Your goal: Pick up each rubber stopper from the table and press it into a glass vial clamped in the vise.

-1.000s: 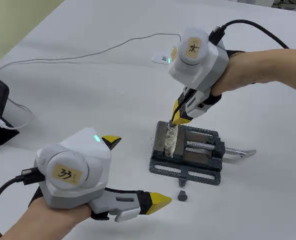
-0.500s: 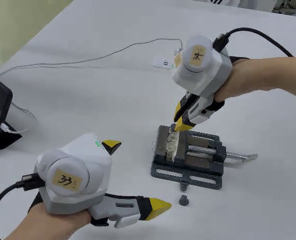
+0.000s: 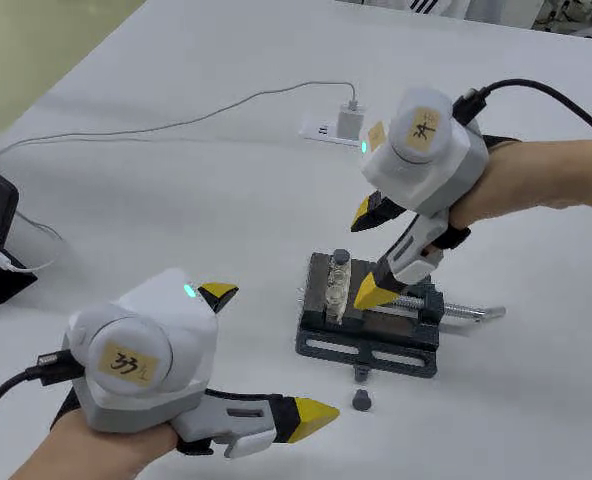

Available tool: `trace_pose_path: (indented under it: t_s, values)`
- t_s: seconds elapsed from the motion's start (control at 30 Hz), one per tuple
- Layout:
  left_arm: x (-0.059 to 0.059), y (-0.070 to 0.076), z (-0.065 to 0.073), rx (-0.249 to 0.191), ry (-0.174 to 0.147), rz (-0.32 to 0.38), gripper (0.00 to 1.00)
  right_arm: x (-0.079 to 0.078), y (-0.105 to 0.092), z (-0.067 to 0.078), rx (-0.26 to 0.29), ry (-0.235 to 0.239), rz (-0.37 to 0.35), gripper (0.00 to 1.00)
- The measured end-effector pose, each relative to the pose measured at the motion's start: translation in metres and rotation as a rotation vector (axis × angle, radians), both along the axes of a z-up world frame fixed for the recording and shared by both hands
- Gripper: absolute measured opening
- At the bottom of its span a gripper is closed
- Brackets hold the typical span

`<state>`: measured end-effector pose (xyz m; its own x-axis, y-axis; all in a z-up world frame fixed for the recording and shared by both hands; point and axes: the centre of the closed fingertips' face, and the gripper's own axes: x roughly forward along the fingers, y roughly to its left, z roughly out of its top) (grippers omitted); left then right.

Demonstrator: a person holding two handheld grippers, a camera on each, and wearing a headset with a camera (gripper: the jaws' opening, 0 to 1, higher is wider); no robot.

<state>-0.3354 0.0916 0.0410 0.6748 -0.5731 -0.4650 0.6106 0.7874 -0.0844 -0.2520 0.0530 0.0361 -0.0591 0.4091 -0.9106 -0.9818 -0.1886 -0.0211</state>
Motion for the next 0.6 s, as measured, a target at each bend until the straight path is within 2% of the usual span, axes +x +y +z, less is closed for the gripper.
trace_pose_path:
  t_s: [0.1,0.2,0.6]
  values:
    - [-0.001,0.0,0.001,0.002,-0.004,-0.003,0.94,-0.006,-0.006,-0.002,0.007,0.004,-0.009,0.69]
    - [-0.003,0.001,0.003,0.007,-0.009,-0.007,0.94,-0.012,-0.01,-0.002,0.029,0.012,-0.029,0.72]
    - [-0.011,0.006,0.007,0.026,-0.021,-0.021,0.94,-0.042,-0.026,-0.004,0.06,0.034,-0.067,0.67]
